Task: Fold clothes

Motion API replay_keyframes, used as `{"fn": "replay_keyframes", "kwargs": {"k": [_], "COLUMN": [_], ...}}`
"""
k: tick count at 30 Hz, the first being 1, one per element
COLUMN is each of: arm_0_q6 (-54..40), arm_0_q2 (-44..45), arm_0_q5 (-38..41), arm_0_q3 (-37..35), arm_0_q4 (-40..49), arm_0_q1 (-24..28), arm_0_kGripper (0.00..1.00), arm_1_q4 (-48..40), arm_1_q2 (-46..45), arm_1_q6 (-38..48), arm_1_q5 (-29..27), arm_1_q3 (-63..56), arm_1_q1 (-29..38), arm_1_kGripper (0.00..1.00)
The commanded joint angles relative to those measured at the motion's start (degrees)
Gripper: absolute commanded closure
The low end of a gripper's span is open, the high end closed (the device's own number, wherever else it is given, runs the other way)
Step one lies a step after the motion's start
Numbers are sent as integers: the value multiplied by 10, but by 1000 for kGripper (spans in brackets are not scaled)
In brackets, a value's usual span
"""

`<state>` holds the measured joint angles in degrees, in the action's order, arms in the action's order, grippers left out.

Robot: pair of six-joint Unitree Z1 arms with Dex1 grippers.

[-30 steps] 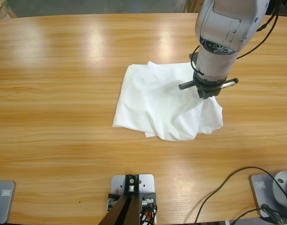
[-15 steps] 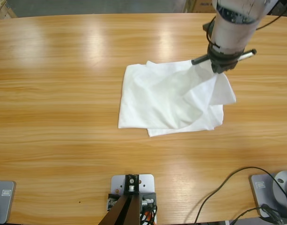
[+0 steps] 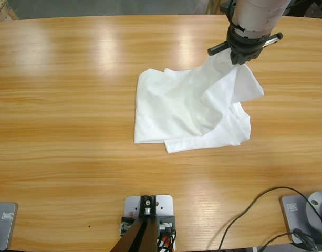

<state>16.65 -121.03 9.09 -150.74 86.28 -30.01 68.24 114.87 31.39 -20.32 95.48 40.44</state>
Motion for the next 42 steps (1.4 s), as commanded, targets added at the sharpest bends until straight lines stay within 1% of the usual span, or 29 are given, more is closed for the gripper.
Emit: {"fn": "replay_keyframes", "kwargs": {"k": [1, 3, 6, 7, 8, 9, 10, 15, 18, 21, 23, 24, 28, 30, 32, 36, 39, 42], "arm_0_q6": [-8, -8, -10, -10, -10, -11, -11, -11, -12, -12, -13, -13, -13, -16, -17, -18, -18, -19], "arm_0_q2": [6, 6, 8, 8, 8, 8, 9, 11, 13, 16, 17, 18, 20, 24, 27, 30, 32, 34], "arm_0_q5": [7, 7, 7, 7, 7, 7, 7, 8, 8, 8, 9, 9, 10, 11, 11, 11, 10, 10], "arm_0_q3": [-16, -14, -10, -9, -8, -8, -8, -5, -2, 1, 4, 5, 7, 15, 20, 21, 22, 26], "arm_0_q4": [89, 89, 89, 89, 89, 89, 89, 89, 89, 89, 89, 89, 89, 89, 89, 89, 89, 89], "arm_0_q1": [4, 5, 5, 5, 5, 5, 5, 4, 4, 5, 5, 4, 4, 4, 4, 4, 5, 7], "arm_0_kGripper": [92, 92, 92, 92, 92, 92, 92, 92, 92, 92, 92, 92, 92, 92, 92, 92, 92, 92], "arm_1_q4": [9, 17, 30, 34, 38, 40, 40, 38, 40, 40, 36, 30, -61, -86, -120, -159, -203, -224], "arm_1_q2": [57, 69, 92, 97, 98, 97, 93, 60, 49, 23, -3, -8, -30, -30, -31, -34, -29, -26], "arm_1_q6": [4, 14, 16, 16, 20, 27, 30, 40, 35, 35, 33, 33, 34, 37, 37, 30, 30, 30], "arm_1_q5": [20, 19, 24, 26, 26, 26, 25, 13, 12, 13, 20, 32, 104, 136, 174, 214, 259, 276], "arm_1_q3": [3, 4, 6, 5, 4, 4, 3, 5, 5, 3, 1, -4, -82, -102, -132, -167, -211, -238], "arm_1_q1": [-4, -6, -26, -35, -43, -52, -60, -96, -103, -101, -70, -58, 5, 32, 35, 35, 33, 29], "arm_1_kGripper": [1000, 1000, 1000, 954, 443, 104, 6, 0, 0, 0, 0, 0, 0, 0, 0, 0, 0, 0]}}
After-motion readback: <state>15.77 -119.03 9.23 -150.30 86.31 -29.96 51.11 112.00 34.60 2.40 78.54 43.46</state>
